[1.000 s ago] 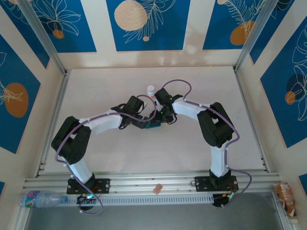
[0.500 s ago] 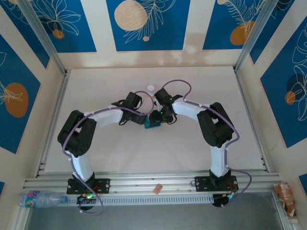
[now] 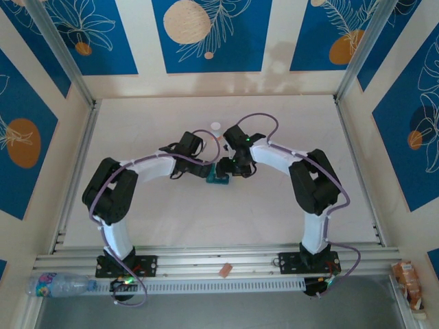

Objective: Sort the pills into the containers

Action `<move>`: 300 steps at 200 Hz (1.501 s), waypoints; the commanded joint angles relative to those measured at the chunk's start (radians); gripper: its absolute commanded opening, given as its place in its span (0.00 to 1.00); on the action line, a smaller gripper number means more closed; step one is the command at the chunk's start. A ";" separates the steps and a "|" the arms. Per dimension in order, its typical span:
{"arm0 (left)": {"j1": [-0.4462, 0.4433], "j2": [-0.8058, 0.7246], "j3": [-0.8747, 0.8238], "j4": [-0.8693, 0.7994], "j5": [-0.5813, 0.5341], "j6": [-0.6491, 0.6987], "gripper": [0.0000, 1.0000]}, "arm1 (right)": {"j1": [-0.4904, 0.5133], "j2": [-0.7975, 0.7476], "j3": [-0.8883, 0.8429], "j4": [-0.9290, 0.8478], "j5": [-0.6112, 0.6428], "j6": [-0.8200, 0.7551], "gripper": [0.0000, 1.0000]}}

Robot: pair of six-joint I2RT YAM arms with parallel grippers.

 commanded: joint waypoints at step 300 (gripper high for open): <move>0.061 0.569 0.820 -0.003 -0.028 -0.112 0.79 | -0.201 -0.252 0.377 -0.094 -0.121 0.523 1.00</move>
